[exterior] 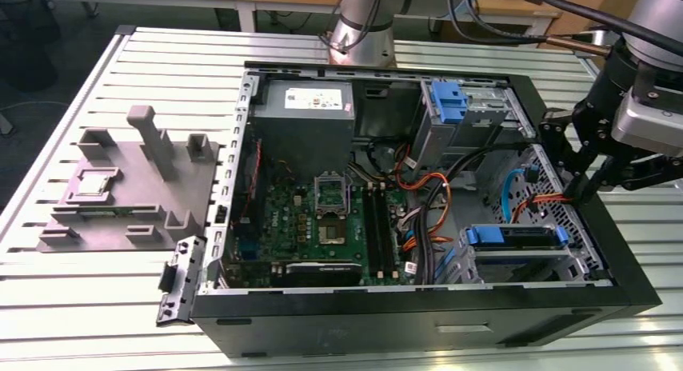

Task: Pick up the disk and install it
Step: 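Insert the first disk wire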

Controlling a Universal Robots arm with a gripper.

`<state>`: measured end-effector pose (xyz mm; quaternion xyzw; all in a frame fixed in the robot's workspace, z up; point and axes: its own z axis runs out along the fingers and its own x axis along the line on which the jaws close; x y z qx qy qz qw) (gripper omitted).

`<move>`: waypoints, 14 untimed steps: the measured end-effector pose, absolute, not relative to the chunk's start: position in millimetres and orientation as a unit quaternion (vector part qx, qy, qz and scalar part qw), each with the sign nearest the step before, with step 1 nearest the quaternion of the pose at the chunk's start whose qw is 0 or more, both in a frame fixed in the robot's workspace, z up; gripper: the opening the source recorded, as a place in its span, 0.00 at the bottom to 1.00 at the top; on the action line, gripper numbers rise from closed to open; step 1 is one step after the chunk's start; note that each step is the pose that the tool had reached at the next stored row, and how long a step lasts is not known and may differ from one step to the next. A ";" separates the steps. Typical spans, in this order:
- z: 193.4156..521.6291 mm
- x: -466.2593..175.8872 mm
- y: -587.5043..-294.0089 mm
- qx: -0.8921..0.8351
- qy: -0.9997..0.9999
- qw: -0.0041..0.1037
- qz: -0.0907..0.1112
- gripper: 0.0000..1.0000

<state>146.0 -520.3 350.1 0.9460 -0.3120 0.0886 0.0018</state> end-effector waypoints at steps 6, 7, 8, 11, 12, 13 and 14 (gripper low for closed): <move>351.7 146.0 -520.4 0.946 -0.312 0.002 0.089 0.17; 352.4 146.0 -520.4 0.946 -0.312 0.002 0.089 0.17; 353.6 146.0 -520.4 0.946 -0.312 0.002 0.089 0.17; 355.4 146.0 -520.4 0.946 -0.312 0.002 0.089 0.17; 355.3 146.0 -520.4 0.946 -0.312 0.002 0.089 0.17; 355.3 146.0 -520.4 0.946 -0.312 0.002 0.089 0.17; 355.4 146.0 -520.4 0.946 -0.312 0.002 0.089 0.17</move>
